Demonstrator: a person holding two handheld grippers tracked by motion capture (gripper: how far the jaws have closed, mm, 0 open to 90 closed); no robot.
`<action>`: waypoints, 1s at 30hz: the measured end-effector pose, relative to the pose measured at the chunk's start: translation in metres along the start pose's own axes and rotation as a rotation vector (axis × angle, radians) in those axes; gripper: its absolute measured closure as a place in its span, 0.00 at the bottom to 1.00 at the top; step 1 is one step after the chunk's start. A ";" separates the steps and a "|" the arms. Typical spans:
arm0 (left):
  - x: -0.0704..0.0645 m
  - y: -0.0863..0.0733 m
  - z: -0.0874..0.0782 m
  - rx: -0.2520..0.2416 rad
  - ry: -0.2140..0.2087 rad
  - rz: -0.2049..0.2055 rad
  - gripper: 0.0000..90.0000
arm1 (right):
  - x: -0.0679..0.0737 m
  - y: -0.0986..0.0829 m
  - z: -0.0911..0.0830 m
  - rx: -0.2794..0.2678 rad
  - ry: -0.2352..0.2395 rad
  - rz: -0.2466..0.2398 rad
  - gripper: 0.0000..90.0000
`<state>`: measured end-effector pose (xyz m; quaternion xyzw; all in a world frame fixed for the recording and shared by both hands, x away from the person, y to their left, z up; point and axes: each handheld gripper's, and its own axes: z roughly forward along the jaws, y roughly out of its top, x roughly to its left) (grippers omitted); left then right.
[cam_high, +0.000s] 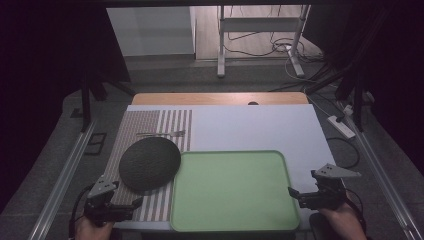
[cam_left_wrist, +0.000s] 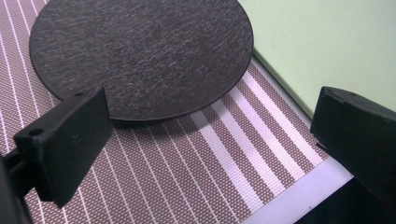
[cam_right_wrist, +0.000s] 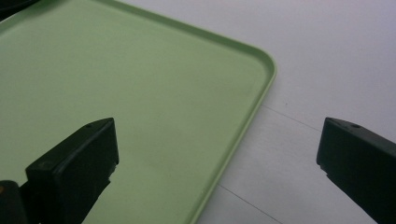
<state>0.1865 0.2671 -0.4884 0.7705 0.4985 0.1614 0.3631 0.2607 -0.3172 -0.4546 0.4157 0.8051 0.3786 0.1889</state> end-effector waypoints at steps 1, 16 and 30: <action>0.000 0.000 0.000 0.003 -0.004 -0.001 0.00 | 0.000 0.000 0.000 -0.002 0.003 0.001 0.00; 0.001 0.001 0.003 0.027 -0.035 0.007 0.00 | 0.000 0.000 -0.002 -0.050 -0.001 -0.015 0.00; 0.003 0.003 0.004 0.019 -0.059 -0.002 0.00 | -0.001 0.000 -0.002 -0.067 -0.008 -0.028 0.00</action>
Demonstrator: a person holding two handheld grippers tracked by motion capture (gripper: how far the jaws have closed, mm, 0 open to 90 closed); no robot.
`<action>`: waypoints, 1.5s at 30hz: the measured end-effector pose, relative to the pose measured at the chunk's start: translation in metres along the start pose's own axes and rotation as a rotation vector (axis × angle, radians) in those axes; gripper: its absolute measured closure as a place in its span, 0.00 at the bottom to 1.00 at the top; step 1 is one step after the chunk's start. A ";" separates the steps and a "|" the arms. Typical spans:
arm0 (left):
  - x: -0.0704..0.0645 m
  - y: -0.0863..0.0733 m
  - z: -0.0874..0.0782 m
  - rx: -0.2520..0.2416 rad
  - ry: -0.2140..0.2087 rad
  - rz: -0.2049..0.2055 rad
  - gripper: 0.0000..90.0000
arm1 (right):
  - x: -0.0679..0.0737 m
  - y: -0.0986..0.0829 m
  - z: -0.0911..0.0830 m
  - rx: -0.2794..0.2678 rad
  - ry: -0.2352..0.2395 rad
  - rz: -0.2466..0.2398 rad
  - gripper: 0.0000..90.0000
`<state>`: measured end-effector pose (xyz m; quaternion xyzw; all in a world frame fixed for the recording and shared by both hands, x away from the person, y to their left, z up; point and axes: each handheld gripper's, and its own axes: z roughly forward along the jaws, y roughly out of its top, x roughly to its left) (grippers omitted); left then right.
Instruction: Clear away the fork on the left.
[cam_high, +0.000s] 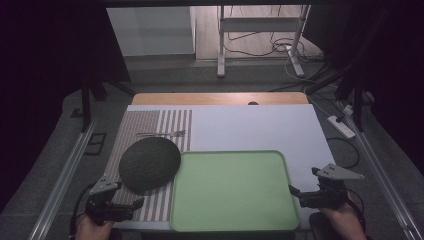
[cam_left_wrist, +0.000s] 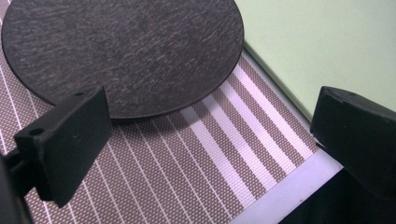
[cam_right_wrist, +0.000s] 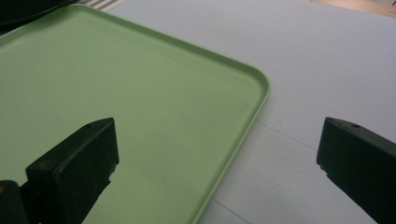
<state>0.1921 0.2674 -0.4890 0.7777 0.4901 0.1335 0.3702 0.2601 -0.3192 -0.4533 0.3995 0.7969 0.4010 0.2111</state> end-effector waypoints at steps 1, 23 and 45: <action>0.000 0.001 0.000 -0.004 -0.007 0.000 0.00 | 0.000 0.000 0.000 0.002 0.001 -0.001 0.00; 0.008 0.012 0.013 -0.016 -0.050 0.026 0.00 | 0.003 0.001 0.005 0.049 0.017 -0.031 0.00; 0.024 0.032 0.033 -0.006 -0.071 0.032 0.00 | 0.005 0.002 0.007 0.070 0.018 -0.060 0.00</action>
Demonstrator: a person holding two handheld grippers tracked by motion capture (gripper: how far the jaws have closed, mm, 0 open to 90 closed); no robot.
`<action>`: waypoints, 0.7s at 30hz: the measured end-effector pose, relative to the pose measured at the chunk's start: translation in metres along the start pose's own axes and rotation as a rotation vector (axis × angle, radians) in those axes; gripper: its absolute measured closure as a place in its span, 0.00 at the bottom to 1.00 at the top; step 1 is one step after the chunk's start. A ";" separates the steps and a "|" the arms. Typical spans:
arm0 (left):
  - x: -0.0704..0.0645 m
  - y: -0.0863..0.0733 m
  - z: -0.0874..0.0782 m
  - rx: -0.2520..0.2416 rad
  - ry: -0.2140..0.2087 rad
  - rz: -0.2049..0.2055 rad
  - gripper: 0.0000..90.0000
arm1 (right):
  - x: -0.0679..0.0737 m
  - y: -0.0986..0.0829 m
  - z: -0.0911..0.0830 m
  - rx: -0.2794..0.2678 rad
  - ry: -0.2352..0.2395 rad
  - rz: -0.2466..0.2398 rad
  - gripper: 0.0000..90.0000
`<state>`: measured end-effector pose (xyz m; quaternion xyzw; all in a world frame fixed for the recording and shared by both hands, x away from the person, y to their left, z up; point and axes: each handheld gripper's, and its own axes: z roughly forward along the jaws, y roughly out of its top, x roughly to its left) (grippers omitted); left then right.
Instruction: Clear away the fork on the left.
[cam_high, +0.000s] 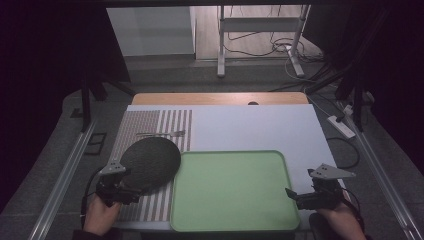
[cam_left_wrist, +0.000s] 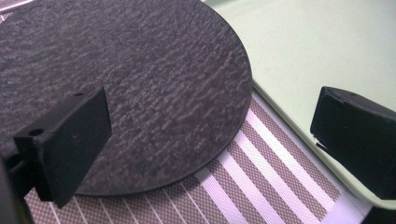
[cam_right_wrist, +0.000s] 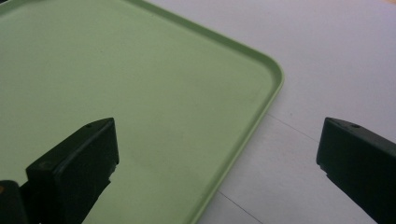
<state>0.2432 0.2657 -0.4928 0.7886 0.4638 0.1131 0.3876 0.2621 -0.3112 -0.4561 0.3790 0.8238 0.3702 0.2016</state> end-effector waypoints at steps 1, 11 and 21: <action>0.000 0.000 0.000 0.000 0.000 0.000 0.00 | 0.000 0.000 0.000 0.000 0.000 0.000 0.00; 0.014 0.011 0.011 0.021 0.016 -0.011 0.00 | 0.000 0.000 0.001 0.000 0.001 -0.002 0.00; 0.025 0.024 0.024 0.027 -0.001 -0.048 0.00 | 0.000 0.000 0.001 0.003 0.002 -0.006 0.00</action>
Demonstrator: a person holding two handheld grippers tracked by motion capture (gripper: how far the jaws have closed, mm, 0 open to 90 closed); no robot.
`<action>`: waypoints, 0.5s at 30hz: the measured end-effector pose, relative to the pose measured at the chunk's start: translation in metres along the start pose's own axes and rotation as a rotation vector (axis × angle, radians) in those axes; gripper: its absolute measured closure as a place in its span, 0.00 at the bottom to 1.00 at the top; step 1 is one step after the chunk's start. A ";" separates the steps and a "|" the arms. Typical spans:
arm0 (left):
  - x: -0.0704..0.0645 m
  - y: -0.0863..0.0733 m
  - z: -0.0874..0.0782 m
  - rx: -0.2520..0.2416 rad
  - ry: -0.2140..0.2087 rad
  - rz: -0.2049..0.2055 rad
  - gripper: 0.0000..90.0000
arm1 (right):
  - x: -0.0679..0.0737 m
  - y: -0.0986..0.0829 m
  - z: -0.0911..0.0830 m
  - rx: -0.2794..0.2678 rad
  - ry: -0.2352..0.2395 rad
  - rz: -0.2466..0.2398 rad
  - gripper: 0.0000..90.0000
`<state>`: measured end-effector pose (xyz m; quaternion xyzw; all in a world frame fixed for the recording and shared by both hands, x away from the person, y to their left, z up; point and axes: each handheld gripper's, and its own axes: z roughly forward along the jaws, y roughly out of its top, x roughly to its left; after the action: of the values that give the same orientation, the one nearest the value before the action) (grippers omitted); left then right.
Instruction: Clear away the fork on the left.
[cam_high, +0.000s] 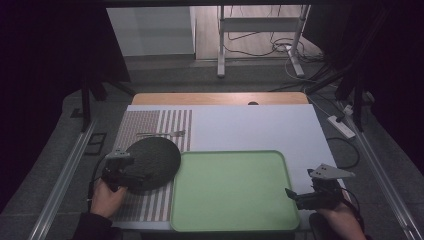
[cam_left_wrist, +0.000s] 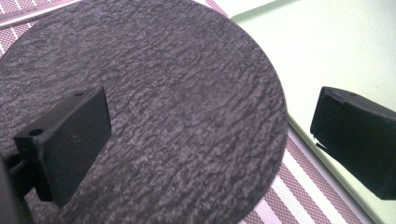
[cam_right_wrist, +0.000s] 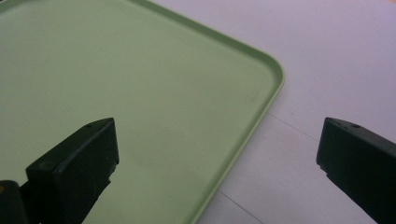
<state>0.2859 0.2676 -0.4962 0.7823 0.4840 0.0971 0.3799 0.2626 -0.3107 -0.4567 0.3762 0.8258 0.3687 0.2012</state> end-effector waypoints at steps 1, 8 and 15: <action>0.001 0.001 0.001 0.006 0.002 0.002 0.00 | 0.000 0.000 0.000 0.001 0.000 0.000 0.00; 0.007 0.009 0.008 0.020 0.021 0.001 0.00 | 0.000 0.000 0.000 0.003 0.002 -0.001 0.00; 0.014 0.016 0.014 0.032 0.045 -0.010 0.00 | 0.000 0.000 0.001 0.007 0.003 -0.008 0.00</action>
<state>0.3108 0.2686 -0.4979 0.7835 0.4978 0.1054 0.3568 0.2628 -0.3099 -0.4569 0.3732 0.8288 0.3658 0.2001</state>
